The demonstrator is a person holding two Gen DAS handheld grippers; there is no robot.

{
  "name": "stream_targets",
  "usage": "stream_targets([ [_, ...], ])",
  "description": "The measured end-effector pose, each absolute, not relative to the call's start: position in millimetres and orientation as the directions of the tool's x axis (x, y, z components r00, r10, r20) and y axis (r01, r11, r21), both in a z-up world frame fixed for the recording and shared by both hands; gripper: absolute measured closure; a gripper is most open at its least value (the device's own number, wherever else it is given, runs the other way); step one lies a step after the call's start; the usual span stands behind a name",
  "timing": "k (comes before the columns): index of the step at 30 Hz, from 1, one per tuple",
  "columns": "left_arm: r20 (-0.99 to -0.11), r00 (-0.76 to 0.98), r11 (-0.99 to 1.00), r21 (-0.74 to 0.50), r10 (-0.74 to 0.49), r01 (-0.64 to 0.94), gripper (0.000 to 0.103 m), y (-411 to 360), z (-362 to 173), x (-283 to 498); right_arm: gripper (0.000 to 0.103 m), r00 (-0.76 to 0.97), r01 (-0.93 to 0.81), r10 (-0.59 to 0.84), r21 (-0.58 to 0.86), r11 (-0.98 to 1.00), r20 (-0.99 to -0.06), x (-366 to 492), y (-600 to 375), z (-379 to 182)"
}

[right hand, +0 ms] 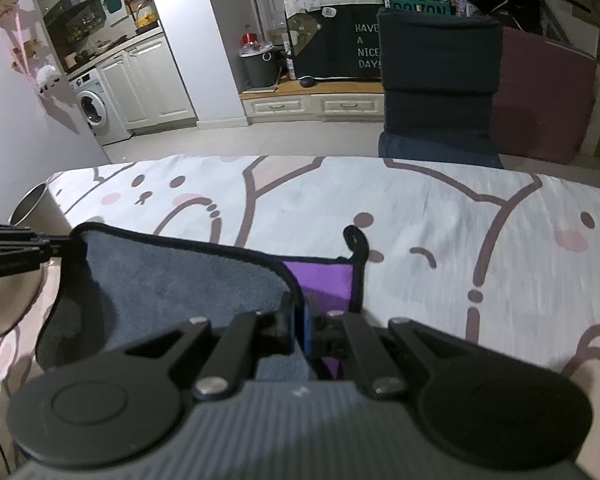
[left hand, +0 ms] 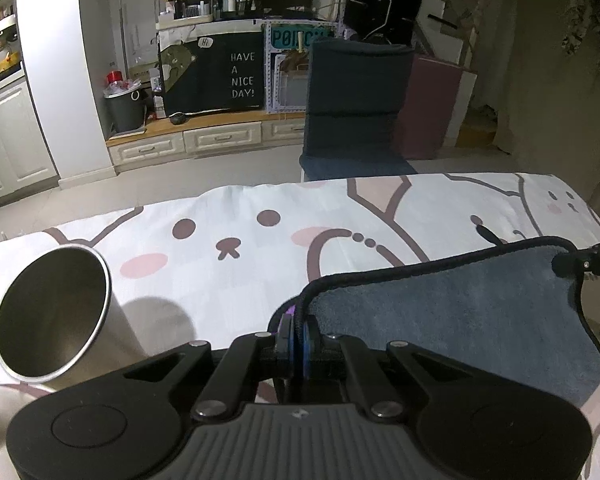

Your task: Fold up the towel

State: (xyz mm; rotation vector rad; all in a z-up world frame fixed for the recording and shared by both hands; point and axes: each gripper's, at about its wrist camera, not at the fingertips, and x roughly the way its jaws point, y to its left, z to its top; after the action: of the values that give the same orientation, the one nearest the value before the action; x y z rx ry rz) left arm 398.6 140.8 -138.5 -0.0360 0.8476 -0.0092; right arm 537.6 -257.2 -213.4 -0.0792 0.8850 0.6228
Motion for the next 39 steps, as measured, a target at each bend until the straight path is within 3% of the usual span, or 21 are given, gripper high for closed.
stream_targets([
  [19, -0.802, 0.597, 0.999, -0.009, 0.015, -0.038, 0.098, 145.6, -165.8, 424.9, 0.098, 0.473, -0.52, 0.42, 0.139, 0.843, -0.774, 566.4, -230.2, -240.2],
  [23, -0.793, 0.609, 0.998, -0.028, 0.014, -0.059, 0.094, 146.9, -167.0, 423.4, 0.095, 0.484, -0.494, 0.401, 0.136, 0.859, -0.778, 567.7, -227.4, -246.6],
  [25, -0.794, 0.607, 0.998, -0.026, 0.014, -0.058, 0.086, 147.9, -166.4, 422.3, 0.088, 0.494, -0.493, 0.393, 0.122, 0.861, -0.776, 566.1, -226.1, -246.8],
  [29, -0.809, 0.588, 0.996, -0.057, -0.009, -0.063, 0.054, 151.8, -163.5, 417.8, 0.055, 0.497, -0.479, 0.413, 0.156, 0.864, -0.763, 564.4, -233.9, -241.5],
  [34, -0.802, 0.597, 0.996, -0.055, -0.003, -0.07, 0.027, 148.9, -154.3, 406.5, 0.036, 0.489, -0.454, 0.432, 0.202, 0.868, -0.758, 557.2, -245.2, -233.8],
  [36, -0.798, 0.603, 0.996, -0.05, 0.002, -0.07, 0.02, 145.7, -149.4, 400.9, 0.024, 0.497, -0.46, 0.431, 0.192, 0.867, -0.753, 549.5, -246.0, -228.9],
  [39, -0.797, 0.604, 0.995, -0.053, 0.01, -0.086, 0.013, 141.3, -141.4, 392.1, 0.013, 0.511, -0.465, 0.426, 0.177, 0.867, -0.747, 535.9, -246.5, -220.3],
])
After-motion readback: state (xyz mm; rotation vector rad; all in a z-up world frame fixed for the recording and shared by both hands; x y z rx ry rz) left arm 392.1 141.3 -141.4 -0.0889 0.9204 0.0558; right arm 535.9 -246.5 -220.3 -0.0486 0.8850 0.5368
